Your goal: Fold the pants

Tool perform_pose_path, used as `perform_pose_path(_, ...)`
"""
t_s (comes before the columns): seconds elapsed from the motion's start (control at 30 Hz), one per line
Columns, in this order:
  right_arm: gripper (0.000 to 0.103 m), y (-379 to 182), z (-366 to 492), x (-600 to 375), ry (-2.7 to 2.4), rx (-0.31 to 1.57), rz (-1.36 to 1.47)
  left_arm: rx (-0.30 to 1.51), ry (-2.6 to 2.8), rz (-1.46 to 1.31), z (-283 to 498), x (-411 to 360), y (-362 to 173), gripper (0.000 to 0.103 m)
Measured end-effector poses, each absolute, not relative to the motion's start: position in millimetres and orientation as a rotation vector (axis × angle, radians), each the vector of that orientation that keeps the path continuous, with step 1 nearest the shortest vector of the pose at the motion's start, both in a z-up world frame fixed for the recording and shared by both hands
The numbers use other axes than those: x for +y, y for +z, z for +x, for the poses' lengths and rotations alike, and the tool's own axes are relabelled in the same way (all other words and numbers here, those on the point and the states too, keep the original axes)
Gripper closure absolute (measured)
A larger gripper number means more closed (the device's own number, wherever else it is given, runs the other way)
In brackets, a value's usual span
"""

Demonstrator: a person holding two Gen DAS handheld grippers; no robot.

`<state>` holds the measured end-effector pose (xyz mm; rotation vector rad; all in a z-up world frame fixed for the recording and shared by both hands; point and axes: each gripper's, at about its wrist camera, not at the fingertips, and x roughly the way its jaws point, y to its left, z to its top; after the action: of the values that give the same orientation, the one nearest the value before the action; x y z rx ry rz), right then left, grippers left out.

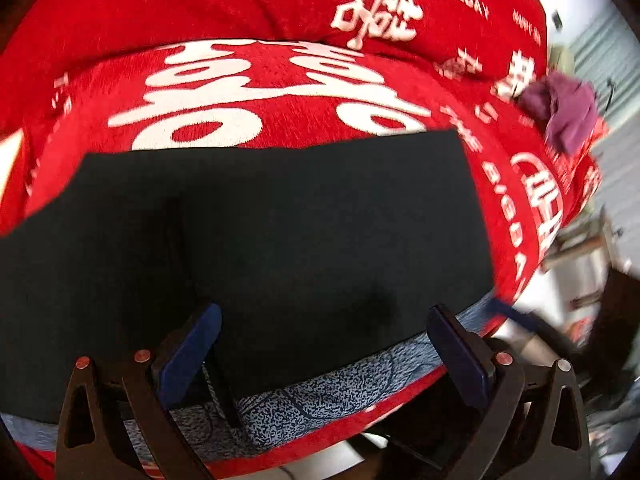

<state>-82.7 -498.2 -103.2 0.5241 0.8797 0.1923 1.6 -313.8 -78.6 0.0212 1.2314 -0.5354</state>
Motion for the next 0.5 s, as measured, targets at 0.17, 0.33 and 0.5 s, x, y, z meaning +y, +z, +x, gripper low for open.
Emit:
perform_pose_path(0.17,0.013,-77,-91,-513,0.209,0.772,0.556,1.193,-0.492,0.100,-4,-323,-82,0.000)
perform_pose_path(0.33,0.010,-110,-51,-503,0.258,0.888,0.598,1.183,-0.498,0.126,-7,-323,-82,0.000)
perform_pose_path(0.5,0.007,-74,-42,-496,0.295,0.837,0.519,1.186,-0.506,0.077,-5,-317,-82,0.000)
